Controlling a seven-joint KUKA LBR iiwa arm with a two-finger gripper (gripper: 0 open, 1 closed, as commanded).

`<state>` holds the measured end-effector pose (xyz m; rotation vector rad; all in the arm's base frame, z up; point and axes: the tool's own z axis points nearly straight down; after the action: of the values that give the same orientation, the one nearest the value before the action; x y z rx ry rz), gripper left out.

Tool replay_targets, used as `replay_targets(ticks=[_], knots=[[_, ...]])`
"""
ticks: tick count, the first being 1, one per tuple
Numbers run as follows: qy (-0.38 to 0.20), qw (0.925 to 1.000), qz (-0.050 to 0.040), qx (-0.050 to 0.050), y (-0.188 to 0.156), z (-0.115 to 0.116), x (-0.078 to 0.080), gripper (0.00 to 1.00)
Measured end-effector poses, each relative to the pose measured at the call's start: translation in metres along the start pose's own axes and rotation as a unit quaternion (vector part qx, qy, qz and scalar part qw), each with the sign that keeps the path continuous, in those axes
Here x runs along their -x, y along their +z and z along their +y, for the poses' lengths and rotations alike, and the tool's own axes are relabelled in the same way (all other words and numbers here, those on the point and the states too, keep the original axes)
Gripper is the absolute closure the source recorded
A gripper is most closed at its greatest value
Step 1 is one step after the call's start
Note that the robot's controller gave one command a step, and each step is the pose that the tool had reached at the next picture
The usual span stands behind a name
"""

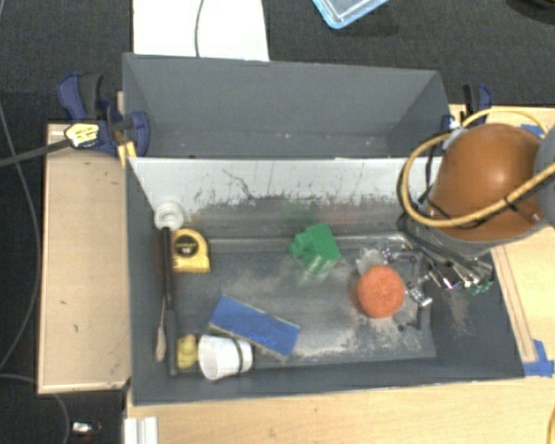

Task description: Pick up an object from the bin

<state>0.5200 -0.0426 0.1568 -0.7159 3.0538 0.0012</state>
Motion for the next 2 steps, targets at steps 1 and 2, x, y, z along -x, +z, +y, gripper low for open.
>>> replay_targets(ticks=[1,2], knots=[[-0.123,0.9924,-0.0048,-0.004,0.035,-0.004,0.005,0.00],[-0.171,0.9853,-0.0063,-0.004,0.048,-0.023,0.030,0.00]])
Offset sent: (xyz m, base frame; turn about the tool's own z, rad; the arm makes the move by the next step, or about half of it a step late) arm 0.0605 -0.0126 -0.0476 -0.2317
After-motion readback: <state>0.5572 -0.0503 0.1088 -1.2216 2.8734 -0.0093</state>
